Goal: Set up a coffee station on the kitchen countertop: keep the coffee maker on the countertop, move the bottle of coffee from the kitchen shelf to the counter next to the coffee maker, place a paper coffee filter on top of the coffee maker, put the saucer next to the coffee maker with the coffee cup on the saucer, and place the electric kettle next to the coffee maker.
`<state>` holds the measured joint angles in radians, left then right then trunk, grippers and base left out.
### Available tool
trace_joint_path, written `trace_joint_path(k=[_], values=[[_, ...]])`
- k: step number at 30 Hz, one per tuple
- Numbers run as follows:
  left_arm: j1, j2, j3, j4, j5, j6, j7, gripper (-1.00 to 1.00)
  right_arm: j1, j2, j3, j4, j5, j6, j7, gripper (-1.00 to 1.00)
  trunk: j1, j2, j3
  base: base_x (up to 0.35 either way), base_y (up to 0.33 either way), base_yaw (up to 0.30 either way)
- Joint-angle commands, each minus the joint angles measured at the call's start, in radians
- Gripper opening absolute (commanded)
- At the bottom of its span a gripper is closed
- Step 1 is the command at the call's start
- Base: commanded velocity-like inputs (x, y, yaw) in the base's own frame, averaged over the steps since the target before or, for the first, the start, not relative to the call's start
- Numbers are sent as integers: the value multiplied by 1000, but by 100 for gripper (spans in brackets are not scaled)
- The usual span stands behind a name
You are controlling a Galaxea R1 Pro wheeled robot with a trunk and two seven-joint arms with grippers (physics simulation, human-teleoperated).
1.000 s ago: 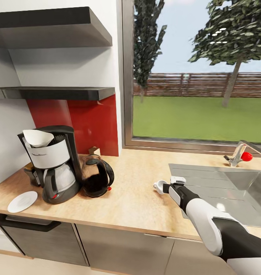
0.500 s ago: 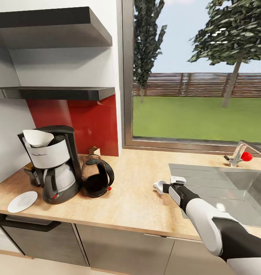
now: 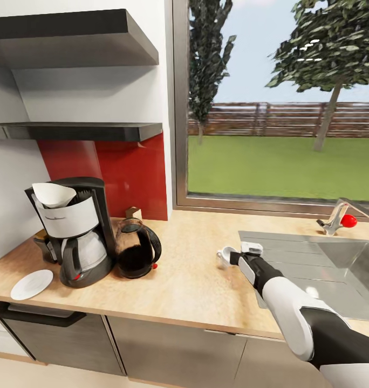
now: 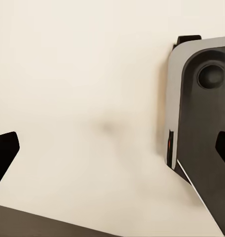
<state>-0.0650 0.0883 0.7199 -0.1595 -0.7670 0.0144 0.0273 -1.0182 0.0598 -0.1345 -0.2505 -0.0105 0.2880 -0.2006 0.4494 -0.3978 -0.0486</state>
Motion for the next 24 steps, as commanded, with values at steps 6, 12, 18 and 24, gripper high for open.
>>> trace_joint_path(k=[6, 12, 18, 24], values=[[-1, -1, 5, -1, -3, -10, 2, 100, 0, 9, -1, -159, -3, 78, -2, -100, 1, -2, -2, 0, 0, 0], [-5, -3, 17, -3, 0, -11, 2, 100, 0, 10, -1, -270, -3, 154, -2, -100, 1, -2, -2, 0, 0, 0], [-11, -14, 19, -10, 0, -12, 3, 100, 0, 23, -2, -315, -3, 228, -3, -100, 1, -2, -2, 0, 0, 0], [-13, -39, 19, -14, 1, -11, 3, 100, 0, 52, -1, -352, -3, 246, -3, -100, 1, -2, -2, -166, 36, 0]])
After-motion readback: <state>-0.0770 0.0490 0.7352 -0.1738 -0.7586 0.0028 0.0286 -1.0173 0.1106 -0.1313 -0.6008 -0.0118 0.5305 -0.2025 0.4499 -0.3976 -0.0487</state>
